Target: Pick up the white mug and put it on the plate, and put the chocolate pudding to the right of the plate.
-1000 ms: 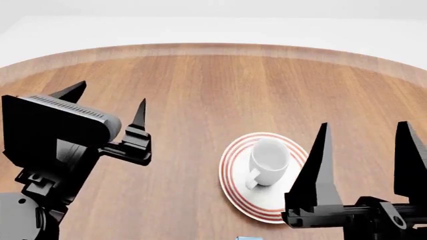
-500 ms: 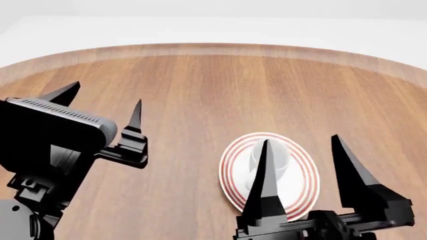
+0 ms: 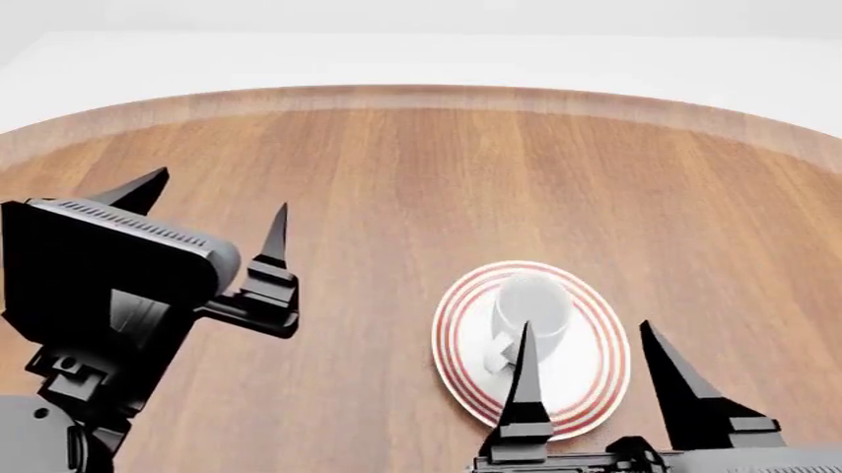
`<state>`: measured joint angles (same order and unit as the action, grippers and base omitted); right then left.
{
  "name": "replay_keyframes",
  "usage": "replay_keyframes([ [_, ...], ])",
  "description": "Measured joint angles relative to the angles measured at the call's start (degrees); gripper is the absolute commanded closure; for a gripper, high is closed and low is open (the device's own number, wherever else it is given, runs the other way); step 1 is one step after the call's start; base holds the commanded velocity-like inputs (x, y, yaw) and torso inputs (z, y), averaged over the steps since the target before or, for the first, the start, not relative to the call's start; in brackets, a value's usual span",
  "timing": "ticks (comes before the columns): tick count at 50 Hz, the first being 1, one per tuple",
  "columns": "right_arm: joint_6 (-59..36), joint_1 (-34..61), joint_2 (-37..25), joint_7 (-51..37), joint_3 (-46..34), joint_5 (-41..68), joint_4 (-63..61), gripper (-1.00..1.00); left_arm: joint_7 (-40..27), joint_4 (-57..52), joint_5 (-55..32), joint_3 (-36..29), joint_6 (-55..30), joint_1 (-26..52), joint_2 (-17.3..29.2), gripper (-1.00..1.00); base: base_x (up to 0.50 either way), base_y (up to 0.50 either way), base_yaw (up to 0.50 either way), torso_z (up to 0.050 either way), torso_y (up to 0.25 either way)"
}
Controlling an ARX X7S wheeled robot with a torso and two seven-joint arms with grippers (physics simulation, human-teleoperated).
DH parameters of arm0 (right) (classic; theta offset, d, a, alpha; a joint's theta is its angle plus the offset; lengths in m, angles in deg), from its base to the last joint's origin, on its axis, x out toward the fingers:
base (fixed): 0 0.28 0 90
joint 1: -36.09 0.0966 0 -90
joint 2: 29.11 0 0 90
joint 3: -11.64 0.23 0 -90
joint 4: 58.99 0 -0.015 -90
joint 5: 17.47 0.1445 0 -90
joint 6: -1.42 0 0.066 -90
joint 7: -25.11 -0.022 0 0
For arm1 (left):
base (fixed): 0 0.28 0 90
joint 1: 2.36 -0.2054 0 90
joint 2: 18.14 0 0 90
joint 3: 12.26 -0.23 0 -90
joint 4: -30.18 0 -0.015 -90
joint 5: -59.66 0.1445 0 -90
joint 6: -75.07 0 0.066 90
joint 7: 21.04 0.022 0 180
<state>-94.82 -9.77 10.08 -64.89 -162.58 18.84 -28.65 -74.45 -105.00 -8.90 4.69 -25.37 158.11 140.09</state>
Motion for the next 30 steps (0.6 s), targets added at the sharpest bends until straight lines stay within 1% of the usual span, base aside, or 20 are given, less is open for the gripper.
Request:
replay_keyframes([
  [15,2.77,0.16,3.08,0.0,-3.81,9.32,-0.04,-1.0,0.22,0.36,-0.31,-0.06,0.37,-0.62,-0.51,-1.0,0.0,0.0,0.0,0.0,0.0],
  [30,4.57,-0.95,6.04,0.0,-3.07,17.6,-0.05,-1.0,0.61,1.08,-0.05,-0.27,1.02,-1.57,-1.15,-1.0,0.0,0.0,0.0,0.0,0.0],
])
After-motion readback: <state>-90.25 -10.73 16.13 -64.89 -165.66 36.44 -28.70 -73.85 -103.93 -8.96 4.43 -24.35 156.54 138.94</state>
